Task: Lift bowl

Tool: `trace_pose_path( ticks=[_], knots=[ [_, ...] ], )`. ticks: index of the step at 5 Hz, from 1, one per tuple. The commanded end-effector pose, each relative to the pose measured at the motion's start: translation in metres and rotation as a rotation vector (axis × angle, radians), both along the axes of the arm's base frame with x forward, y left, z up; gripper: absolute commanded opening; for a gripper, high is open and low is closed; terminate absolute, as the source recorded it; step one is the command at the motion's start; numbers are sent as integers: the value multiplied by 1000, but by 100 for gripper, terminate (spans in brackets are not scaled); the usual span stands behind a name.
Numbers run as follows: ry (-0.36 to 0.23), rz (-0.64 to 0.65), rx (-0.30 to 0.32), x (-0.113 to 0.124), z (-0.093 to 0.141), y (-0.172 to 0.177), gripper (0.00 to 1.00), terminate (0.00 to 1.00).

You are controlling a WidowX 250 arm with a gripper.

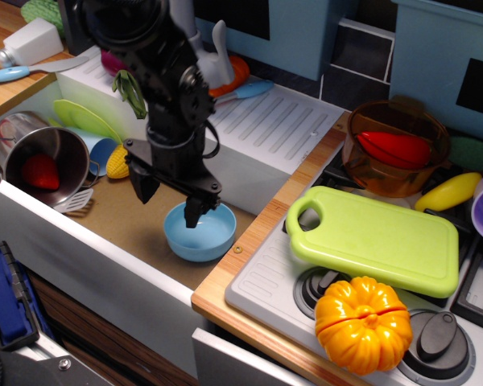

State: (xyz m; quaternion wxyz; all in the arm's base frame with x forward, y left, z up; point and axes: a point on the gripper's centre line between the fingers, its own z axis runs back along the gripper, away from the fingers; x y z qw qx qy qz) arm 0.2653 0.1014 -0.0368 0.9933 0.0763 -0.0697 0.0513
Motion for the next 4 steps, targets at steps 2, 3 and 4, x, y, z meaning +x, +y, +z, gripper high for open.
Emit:
trace_pose_path(
  ticks=[2, 3, 4],
  knots=[
    [-78, 5, -4, 4, -25, 17, 100, 0],
    [-93, 41, -48, 8, -35, 19, 0, 0],
    [-103, 60, -55, 12, -38, 16, 0, 0]
  ],
)
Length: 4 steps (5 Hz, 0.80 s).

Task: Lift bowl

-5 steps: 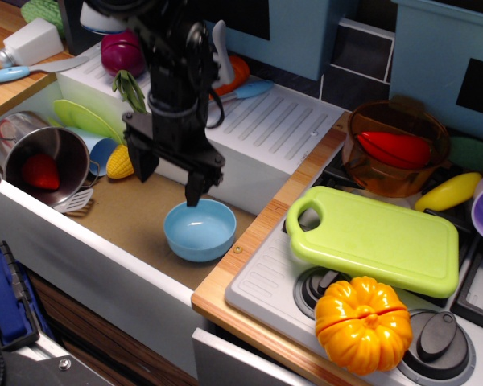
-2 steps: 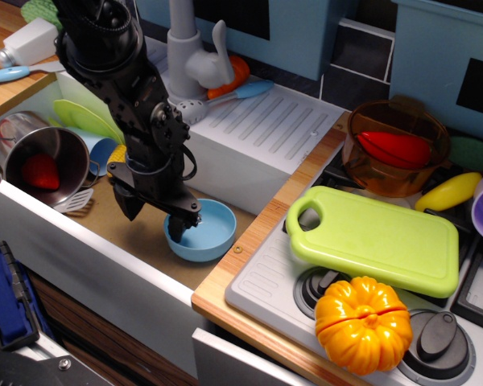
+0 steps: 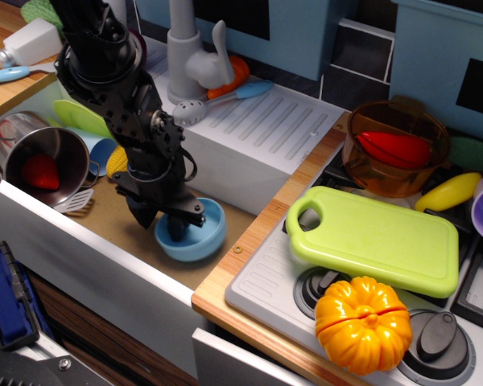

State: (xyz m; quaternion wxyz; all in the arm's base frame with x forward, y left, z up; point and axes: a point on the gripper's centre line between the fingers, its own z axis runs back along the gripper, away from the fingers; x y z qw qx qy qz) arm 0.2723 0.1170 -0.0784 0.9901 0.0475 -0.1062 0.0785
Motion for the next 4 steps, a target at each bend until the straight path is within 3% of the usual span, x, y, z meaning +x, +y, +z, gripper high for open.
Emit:
trace_pose_path(
  ticks=[1, 4],
  knots=[
    [-23, 16, 4, 10, 15, -7, 0, 0],
    [-21, -70, 39, 19, 103, -12, 0, 0]
  ],
)
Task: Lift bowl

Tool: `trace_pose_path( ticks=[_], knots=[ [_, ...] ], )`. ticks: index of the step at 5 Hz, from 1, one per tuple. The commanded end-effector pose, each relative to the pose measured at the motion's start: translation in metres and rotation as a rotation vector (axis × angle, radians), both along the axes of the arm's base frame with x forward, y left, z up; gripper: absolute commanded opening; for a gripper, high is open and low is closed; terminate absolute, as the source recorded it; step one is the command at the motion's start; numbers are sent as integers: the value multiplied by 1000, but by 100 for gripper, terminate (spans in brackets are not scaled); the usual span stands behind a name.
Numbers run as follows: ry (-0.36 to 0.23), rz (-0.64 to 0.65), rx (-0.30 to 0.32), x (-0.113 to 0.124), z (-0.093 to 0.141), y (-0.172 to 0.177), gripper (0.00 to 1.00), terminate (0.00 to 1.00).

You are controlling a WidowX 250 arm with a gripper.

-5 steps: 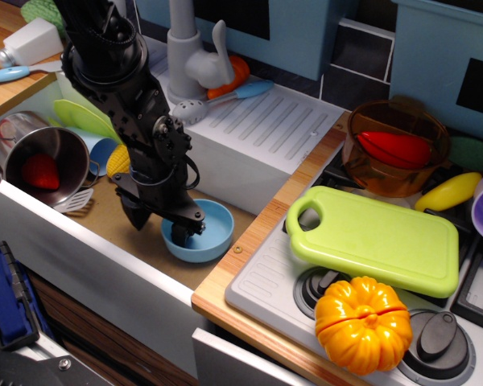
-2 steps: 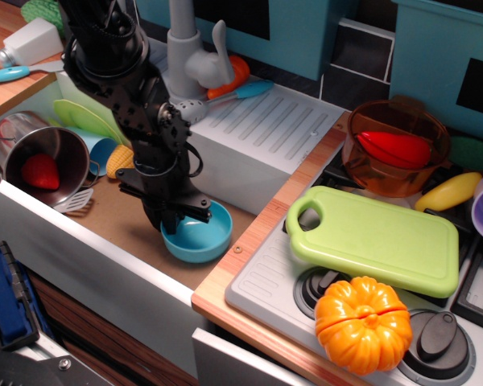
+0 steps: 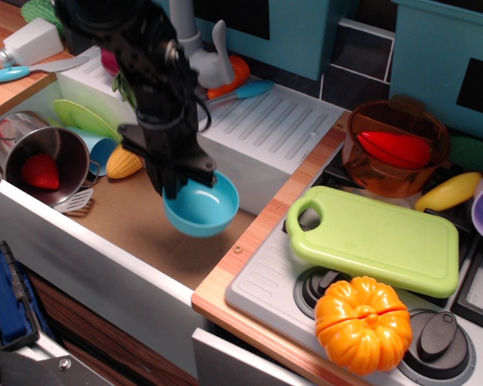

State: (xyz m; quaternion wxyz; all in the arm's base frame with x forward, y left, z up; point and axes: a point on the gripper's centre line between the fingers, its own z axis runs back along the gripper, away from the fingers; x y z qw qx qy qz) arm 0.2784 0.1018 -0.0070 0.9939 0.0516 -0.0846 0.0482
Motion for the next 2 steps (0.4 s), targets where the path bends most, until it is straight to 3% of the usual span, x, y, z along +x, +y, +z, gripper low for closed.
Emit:
trace_pose_path(
  ticks=[1, 2],
  knots=[
    [-62, -39, 55, 20, 55, 0, 0, 0],
    [-59, -79, 84, 23, 62, 0, 0, 100]
  ],
)
